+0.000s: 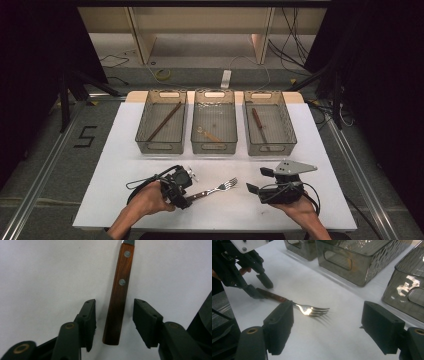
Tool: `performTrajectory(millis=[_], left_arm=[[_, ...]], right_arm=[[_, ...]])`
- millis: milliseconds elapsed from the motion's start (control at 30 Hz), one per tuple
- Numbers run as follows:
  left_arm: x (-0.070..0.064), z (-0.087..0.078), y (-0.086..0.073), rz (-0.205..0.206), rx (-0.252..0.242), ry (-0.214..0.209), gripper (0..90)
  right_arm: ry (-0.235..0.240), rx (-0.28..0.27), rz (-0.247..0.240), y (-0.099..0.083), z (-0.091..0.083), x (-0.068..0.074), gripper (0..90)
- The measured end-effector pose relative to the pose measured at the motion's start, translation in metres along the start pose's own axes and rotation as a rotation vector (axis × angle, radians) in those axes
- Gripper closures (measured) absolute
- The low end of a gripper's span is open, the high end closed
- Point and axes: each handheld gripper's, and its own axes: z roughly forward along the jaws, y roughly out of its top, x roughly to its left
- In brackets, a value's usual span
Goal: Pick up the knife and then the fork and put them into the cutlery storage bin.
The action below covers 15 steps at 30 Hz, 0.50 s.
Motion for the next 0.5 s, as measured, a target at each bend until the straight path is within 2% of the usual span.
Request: performTrajectory(millis=[167,300,500], left_arm=[[-0.0015,0.0024,0.0013,0.014,0.013,-0.009,61.0],[-0.0018,0.0027,0.0017,0.019,0.015,0.002,65.5],[-0.0055,0.0036,0.0032,0.05,0.027,0.039,69.2]], right_arm=[[0.003,0.003,-0.003,0.0,0.0002,0.0001,26.6],[0.002,0.003,-0.002,0.0,0.0002,0.0,26.6],[-0.001,0.005,-0.002,0.0001,0.0,0.0001,26.6]])
